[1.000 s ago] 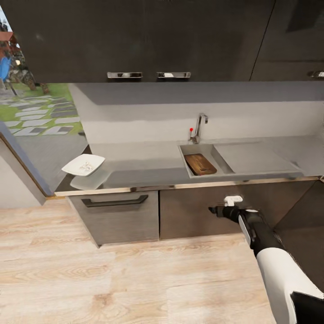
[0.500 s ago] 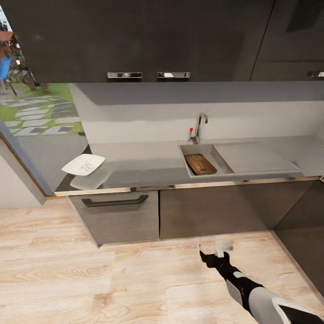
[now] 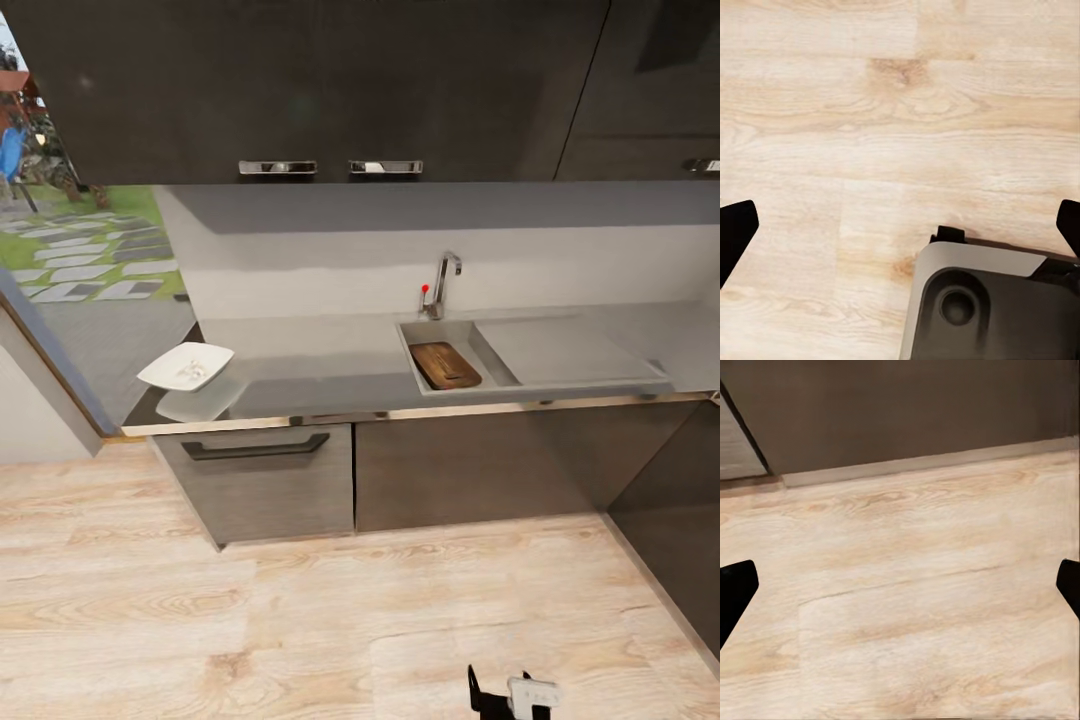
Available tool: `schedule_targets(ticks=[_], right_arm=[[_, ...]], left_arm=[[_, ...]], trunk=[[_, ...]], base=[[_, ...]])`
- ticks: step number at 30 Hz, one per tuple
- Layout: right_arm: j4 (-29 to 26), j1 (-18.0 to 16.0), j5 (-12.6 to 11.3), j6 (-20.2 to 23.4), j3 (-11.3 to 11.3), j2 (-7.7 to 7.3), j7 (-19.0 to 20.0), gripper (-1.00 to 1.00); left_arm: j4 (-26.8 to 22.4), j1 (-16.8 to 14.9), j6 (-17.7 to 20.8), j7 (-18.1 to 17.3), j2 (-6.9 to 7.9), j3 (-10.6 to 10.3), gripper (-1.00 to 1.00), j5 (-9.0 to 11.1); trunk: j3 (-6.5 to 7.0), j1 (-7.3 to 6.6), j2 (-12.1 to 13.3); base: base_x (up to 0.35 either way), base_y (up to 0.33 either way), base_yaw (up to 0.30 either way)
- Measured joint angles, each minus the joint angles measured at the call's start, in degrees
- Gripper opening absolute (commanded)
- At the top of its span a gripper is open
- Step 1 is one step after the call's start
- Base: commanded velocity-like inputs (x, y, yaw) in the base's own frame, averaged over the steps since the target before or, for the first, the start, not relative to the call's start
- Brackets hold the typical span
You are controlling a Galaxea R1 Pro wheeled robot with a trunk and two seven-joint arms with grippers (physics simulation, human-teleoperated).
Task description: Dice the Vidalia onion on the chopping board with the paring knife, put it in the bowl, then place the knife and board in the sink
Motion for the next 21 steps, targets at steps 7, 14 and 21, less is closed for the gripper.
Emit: schedule_targets(ticks=[7,14,21], right_arm=[[0.0,0.1,-0.3,-0.3,-0.3,0.82,-2.8,1.00],[0.0,0.1,-0.3,-0.3,-0.2,0.86,-3.0,1.00],[0.0,0.1,-0.3,-0.3,-0.2,0.86,-3.1,1.00]], left_arm=[[1.6,0.0,-2.0,0.0,-0.07,0.0,1.00,0.0],[1.7,0.0,-2.1,0.0,-0.14,-0.1,1.00,0.0],[2.2,0.0,-2.0,0.1,0.02,-0.1,1.00,0.1]], trunk=[[0.53,0.00,0.0],[1.12,0.00,0.0],[1.35,0.00,0.0]], base=[[0.000,0.000,0.000],[0.000,0.000,-0.039],[0.000,0.000,-0.088]])
